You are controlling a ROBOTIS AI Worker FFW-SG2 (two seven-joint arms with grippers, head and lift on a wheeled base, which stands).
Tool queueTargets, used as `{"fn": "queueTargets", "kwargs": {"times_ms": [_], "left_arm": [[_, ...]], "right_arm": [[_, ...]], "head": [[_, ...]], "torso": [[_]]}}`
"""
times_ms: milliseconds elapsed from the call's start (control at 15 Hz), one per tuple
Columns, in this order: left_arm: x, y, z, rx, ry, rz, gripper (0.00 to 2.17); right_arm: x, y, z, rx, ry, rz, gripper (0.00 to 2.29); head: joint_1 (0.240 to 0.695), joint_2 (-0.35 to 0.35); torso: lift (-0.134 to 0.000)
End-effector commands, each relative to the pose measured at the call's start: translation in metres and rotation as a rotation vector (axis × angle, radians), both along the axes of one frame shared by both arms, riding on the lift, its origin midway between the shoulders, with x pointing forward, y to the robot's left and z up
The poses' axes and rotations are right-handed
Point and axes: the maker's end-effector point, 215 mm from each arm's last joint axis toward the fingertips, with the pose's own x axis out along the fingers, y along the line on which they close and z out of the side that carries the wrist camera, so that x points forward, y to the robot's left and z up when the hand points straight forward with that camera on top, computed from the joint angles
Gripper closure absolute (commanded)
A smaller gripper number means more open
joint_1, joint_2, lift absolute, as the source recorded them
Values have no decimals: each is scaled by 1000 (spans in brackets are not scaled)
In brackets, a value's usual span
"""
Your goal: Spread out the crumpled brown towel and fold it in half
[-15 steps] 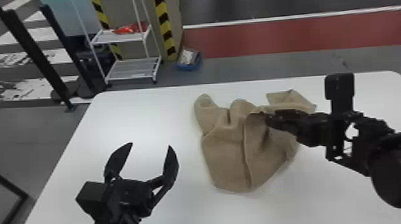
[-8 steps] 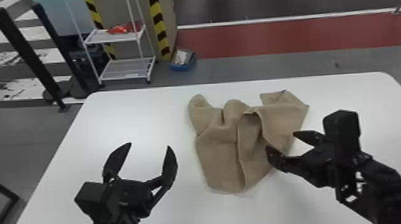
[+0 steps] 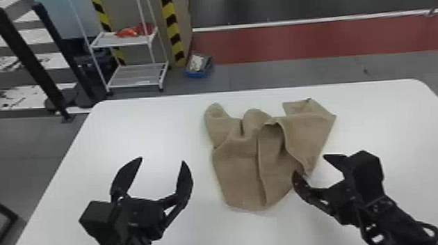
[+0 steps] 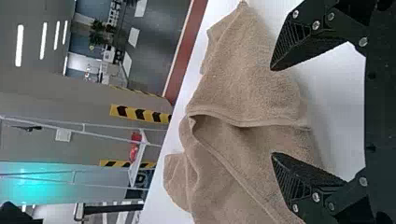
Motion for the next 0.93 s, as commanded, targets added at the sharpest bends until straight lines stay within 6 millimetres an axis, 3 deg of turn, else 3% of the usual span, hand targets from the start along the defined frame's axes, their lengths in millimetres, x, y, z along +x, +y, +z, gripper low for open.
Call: {"fn": "queueTargets", "kwargs": {"times_ms": [0, 200, 333, 467, 533, 867], "left_arm": [[0, -1, 0, -1, 1, -1, 66], [1, -2, 0, -1, 0, -4, 66], [0, -2, -2, -1, 4, -4, 66], [0, -1, -3, 1, 5, -3, 66], [0, -2, -3, 0, 6, -4, 66], [0, -4, -1, 1, 5, -7, 66]], "right_arm": [[-2, -1, -13, -8, 8, 0, 279], [-3, -2, -15, -8, 3, -5, 323], [-4, -4, -16, -9, 5, -9, 691], [-5, -9, -24, -17, 32, -21, 1318], [-5, -15, -29, -23, 54, -33, 1511], [0, -26, -25, -19, 56, -57, 1541]], "head": [[695, 124], [695, 122], [695, 121], [695, 117], [695, 116], [695, 92]], "torso": [[-125], [-125], [-125], [-125], [-125], [-125]]}}
